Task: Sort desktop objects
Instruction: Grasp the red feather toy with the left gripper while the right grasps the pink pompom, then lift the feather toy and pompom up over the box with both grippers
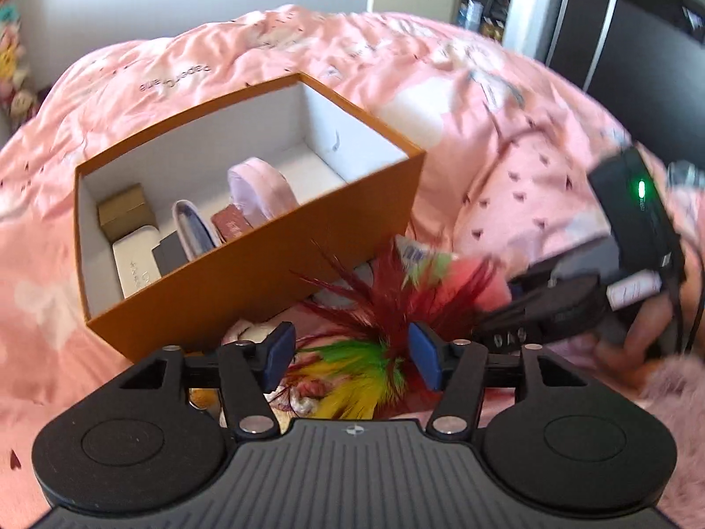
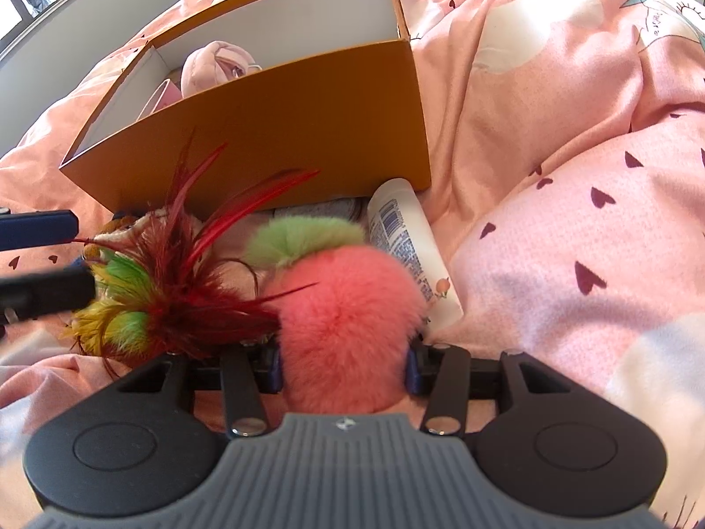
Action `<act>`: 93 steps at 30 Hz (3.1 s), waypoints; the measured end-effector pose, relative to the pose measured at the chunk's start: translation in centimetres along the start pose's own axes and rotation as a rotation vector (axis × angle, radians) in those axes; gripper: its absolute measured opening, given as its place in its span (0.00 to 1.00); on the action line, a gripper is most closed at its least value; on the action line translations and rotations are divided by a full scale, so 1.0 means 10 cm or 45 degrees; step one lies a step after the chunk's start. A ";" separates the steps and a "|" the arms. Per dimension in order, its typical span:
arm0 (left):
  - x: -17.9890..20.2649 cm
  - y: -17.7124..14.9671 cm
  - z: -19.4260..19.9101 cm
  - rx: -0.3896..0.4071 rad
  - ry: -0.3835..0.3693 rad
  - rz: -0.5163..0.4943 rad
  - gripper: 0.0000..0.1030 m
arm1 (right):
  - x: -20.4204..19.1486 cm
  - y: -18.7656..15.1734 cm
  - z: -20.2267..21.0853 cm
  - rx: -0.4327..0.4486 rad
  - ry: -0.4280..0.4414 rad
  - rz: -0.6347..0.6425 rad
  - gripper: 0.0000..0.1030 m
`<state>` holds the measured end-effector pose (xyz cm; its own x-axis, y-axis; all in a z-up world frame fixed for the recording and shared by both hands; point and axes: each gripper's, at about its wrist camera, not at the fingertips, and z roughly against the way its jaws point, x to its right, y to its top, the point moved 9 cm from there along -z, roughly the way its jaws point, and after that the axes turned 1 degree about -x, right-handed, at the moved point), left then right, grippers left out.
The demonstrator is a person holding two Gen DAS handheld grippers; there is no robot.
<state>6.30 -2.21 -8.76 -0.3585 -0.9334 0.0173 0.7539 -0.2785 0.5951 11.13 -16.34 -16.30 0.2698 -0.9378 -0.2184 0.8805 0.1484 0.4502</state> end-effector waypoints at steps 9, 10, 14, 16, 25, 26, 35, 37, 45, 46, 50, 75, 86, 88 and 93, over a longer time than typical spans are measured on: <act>0.34 -0.11 -0.26 -0.015 0.134 -0.285 0.65 | -0.03 0.00 -0.01 -0.009 -0.007 0.015 0.49; 0.38 -0.11 -0.27 -0.004 0.125 -0.308 0.65 | -0.03 0.00 -0.01 -0.009 -0.008 0.016 0.49; 0.42 -0.10 -0.39 -0.017 0.088 -0.305 0.65 | -0.05 0.00 -0.01 -0.011 -0.010 0.018 0.50; 0.42 -0.11 -0.44 -0.026 0.068 -0.287 0.65 | -0.04 0.01 -0.02 -0.014 -0.020 0.012 0.48; 0.52 -0.15 -0.41 0.002 0.034 -0.361 0.64 | -0.05 0.04 0.06 0.014 0.061 -0.065 0.48; 0.53 -0.16 -0.40 0.006 0.025 -0.372 0.64 | -0.05 0.05 0.06 0.014 0.065 -0.069 0.48; 0.52 -0.16 -0.51 -0.042 -0.008 -0.333 0.37 | -0.15 0.11 0.05 0.019 0.068 -0.056 0.52; 0.50 -0.16 -0.50 -0.042 -0.003 -0.311 0.29 | -0.17 0.13 0.06 0.026 0.071 -0.054 0.54; 0.36 -0.12 -0.40 -0.002 -0.041 -0.178 0.07 | -0.22 0.22 0.00 0.030 0.083 -0.069 0.44; 0.32 -0.11 -0.37 0.008 -0.054 -0.146 0.06 | -0.21 0.18 0.03 0.030 0.086 -0.068 0.41; 0.16 -0.03 -0.19 0.071 -0.084 -0.015 0.05 | -0.08 0.17 0.09 0.024 0.083 -0.047 0.36; -0.27 0.51 0.64 0.293 0.044 0.033 0.13 | -0.14 0.30 0.26 0.086 0.052 0.050 0.01; -0.08 0.27 0.10 0.189 0.107 -0.024 0.74 | 0.03 0.26 0.20 0.066 0.036 -0.022 0.01; -0.05 0.22 0.00 0.129 0.060 0.003 0.74 | 0.04 0.26 0.19 0.065 0.037 -0.028 0.02; 0.13 0.08 -0.36 0.033 0.083 -0.209 0.67 | 0.07 0.25 0.19 0.065 0.036 -0.042 0.02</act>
<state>8.40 -4.41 -11.13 -0.4385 -0.8888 -0.1336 0.6736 -0.4234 0.6059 12.76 -17.19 -13.64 0.2527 -0.9326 -0.2576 0.8683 0.1011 0.4856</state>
